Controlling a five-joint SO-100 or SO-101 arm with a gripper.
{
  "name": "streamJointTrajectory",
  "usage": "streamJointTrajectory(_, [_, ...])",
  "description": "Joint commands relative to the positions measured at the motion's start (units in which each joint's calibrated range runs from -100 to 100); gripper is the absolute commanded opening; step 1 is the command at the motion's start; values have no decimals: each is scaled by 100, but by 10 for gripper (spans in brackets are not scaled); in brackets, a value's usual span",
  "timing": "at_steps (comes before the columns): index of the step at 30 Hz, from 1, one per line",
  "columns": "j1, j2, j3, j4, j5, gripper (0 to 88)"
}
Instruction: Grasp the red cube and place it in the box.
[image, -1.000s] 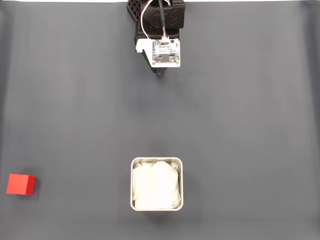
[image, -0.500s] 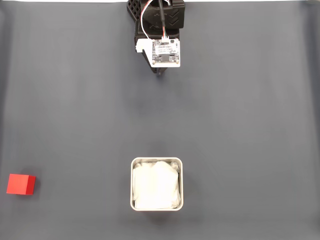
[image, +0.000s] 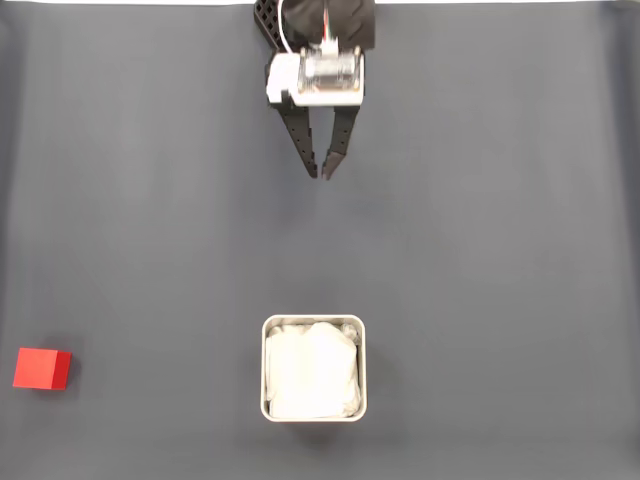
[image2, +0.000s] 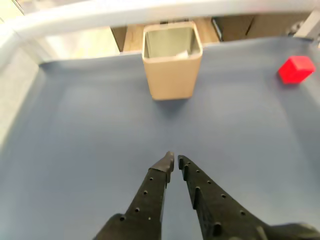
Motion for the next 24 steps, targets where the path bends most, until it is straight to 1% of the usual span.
streamJointTrajectory(1, [-25,673,-1517,-210,73,0])
streamJointTrajectory(7, [-11,1478,-2986,61,190,0])
streamJointTrajectory(12, [-4,2102,-3916,618,239,0])
streamJointTrajectory(24, [224,2648,-4555,1053,386,0])
